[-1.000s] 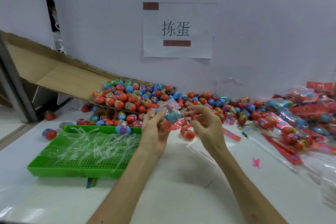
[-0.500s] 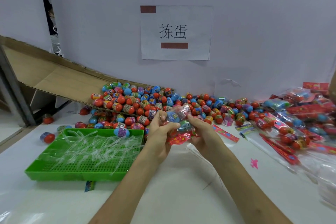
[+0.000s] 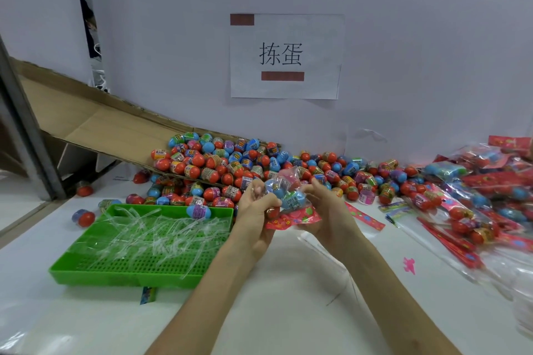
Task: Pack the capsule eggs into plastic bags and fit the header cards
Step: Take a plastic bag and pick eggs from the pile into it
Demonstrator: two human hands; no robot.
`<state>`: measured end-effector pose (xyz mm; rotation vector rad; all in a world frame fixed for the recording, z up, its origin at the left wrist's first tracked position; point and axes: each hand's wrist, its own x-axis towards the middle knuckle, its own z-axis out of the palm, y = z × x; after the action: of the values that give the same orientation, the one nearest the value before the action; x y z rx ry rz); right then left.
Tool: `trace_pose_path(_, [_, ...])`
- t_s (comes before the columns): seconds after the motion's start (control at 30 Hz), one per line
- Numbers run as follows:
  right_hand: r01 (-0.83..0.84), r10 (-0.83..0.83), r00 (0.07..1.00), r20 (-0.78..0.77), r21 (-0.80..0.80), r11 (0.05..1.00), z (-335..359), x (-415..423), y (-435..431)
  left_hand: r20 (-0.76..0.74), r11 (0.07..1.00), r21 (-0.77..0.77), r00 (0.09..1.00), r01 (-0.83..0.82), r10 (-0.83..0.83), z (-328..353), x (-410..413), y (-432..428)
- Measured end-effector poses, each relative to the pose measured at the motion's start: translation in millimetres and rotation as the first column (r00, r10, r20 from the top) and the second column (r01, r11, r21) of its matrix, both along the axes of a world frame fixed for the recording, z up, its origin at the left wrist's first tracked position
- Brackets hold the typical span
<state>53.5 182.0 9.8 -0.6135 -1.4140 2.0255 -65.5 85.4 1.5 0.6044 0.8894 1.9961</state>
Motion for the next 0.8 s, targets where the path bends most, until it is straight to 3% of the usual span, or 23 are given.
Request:
trace_pose_path(0.17, [0.013, -0.031, 0.994, 0.103, 0.167, 0.986, 0.0, 0.8, -2.2, -0.166, 0.999, -0.037, 0.986, -0.024, 0.018, -0.6, 5.6, -1.7])
trace_pose_path(0.37, [-0.036, 0.032, 0.998, 0.051, 0.087, 0.996, 1.3, 6.4, 4.3, -0.029, 0.996, 0.005, 0.995, 0.09, -0.09, 2.2, 5.6, -4.4])
trace_pose_path(0.57, [-0.085, 0.085, 0.996, 0.02, 0.013, 0.996, -0.9, 8.8, 7.4, 0.002, 0.997, -0.018, 0.997, 0.08, -0.08, 1.4, 6.5, -5.8])
trace_pose_path(0.8, [-0.14, 0.138, 0.986, -0.095, -0.009, 0.99, -0.6, 8.6, 7.0, 0.032, 0.977, 0.097, 0.981, 0.189, -0.193, 1.4, 3.8, -8.3])
